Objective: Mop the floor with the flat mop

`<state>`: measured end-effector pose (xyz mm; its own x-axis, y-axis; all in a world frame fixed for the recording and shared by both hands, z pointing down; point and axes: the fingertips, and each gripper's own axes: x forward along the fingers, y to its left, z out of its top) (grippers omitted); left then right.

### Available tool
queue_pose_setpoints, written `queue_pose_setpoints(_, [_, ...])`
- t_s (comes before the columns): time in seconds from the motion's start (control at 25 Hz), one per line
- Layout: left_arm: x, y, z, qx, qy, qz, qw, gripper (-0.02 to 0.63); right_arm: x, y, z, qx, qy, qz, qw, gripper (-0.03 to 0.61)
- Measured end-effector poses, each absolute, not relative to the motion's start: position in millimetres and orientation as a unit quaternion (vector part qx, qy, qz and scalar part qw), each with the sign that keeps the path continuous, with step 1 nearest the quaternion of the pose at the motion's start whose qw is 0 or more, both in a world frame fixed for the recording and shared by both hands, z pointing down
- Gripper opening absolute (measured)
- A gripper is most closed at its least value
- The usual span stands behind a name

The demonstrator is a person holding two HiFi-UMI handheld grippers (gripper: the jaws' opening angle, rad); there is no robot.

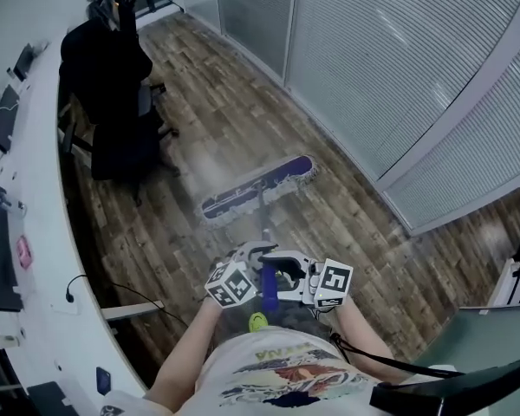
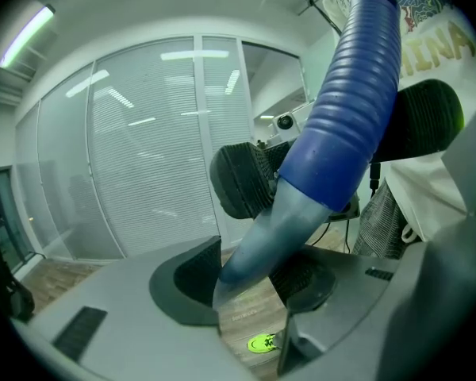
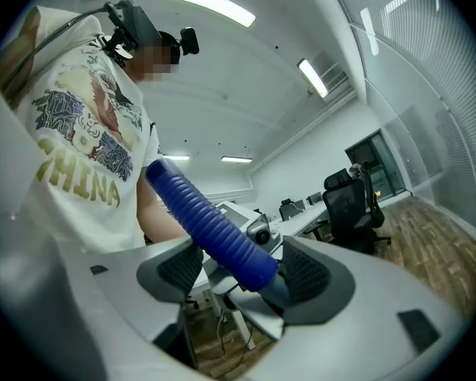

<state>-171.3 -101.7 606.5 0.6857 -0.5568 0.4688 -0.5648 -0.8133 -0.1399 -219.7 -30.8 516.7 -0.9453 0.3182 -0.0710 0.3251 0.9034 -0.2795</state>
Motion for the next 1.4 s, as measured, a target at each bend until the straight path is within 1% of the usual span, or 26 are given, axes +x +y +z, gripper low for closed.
queue_pose_setpoints(0.44, [-247,-325,599,0.906,-0.33,0.264,0.024,0.158,-288,-254,505,0.191,0.969,-0.153,0.022,0.287])
queue_pose_setpoints(0.68, [-278,-400,601,0.903,-0.323,0.28,0.033,0.163,-318,-330,508,0.186,0.968,-0.167,0.034,0.29])
queue_pose_setpoints(0.84, [-283,-404,604,0.902,-0.326,0.28,0.034,0.163,-323,-334,511,0.188,0.967,-0.167,0.031,0.29])
queue_pose_setpoints(1.0, [-273,-380,610,0.902,-0.337,0.269,0.036,0.166,-312,-308,519,0.182,0.969,-0.167,0.017,0.291])
queue_pose_setpoints(1.2, [-247,-326,608,0.903,-0.353,0.241,0.038,0.167,-287,-252,520,0.177,0.971,-0.161,0.001,0.293])
queue_pose_setpoints(1.4, [-224,-241,604,0.909,-0.354,0.216,0.042,0.169,-266,-167,518,0.16,0.975,-0.156,-0.008,0.292])
